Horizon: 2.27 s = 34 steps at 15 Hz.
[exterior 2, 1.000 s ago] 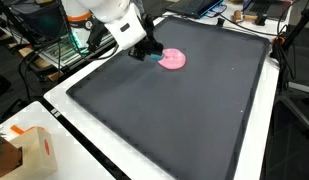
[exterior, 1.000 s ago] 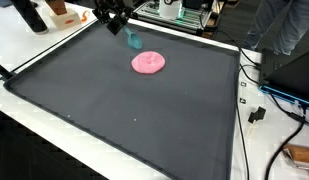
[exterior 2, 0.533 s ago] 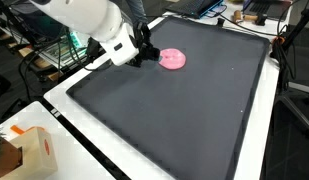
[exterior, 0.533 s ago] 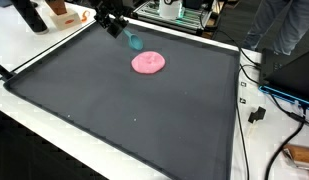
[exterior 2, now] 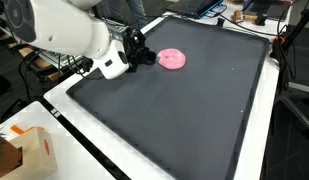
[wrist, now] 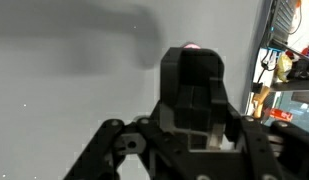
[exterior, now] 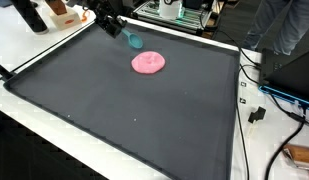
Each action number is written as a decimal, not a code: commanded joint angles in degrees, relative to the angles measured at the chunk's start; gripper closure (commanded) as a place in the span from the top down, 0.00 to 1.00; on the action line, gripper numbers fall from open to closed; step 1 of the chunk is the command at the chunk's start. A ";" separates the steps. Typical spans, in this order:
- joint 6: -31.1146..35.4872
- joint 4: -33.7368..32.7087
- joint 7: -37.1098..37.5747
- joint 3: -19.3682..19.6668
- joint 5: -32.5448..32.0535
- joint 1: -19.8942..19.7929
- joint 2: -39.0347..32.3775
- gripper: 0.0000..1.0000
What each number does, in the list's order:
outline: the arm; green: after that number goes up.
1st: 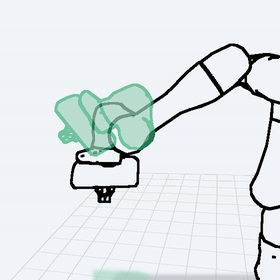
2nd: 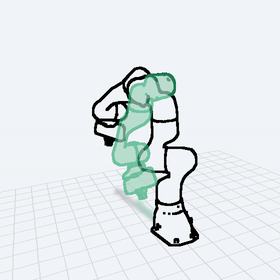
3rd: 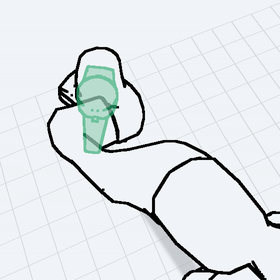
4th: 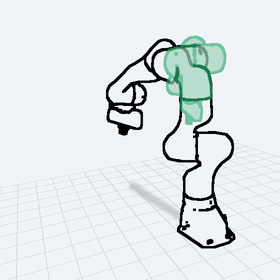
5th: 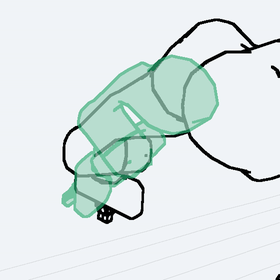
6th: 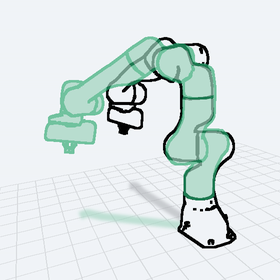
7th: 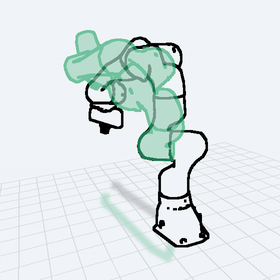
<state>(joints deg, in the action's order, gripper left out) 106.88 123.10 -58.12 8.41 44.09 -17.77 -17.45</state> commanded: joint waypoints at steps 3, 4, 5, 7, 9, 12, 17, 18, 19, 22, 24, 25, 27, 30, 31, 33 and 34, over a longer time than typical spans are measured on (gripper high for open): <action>-4.00 -2.36 -3.10 0.77 4.32 -2.24 -2.78 0.29; -4.08 -2.59 -3.50 0.84 4.95 -2.40 -3.06 0.29; -4.25 -2.84 -4.02 0.88 5.77 -2.62 -3.35 0.29; -4.48 -3.16 -4.85 0.96 7.33 -2.80 -3.79 0.29; -5.11 -3.73 -5.50 0.95 8.61 -2.92 -4.42 0.29; -6.36 -4.60 -6.40 0.82 10.24 -2.88 -5.39 0.29; -6.93 -5.61 -7.64 0.57 13.16 -2.21 -6.74 0.29; -6.81 -5.79 -7.88 0.44 13.58 -1.97 -7.09 0.29; -6.86 -5.89 -8.10 0.26 14.04 -1.82 -7.44 0.29; -7.72 -6.10 -8.76 -0.35 15.30 -1.36 -8.64 0.29; -8.31 -6.13 -9.17 -0.72 15.92 -1.16 -9.32 0.29; -8.45 -6.04 -9.37 -0.89 16.21 -0.99 -9.46 0.29; -8.94 -5.75 -10.09 -1.15 16.86 -0.60 -9.60 0.29; -9.85 -5.48 -10.64 -1.48 17.31 -0.06 -9.90 0.29; -10.03 -5.43 -10.91 -1.59 17.51 0.12 -9.93 0.29; -10.52 -5.51 -11.36 -1.82 17.88 0.45 -9.85 0.29; -10.84 -5.56 -11.53 -1.88 18.06 0.65 -9.75 0.29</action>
<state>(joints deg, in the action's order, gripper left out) 97.72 117.67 -67.83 6.45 60.21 -17.47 -26.87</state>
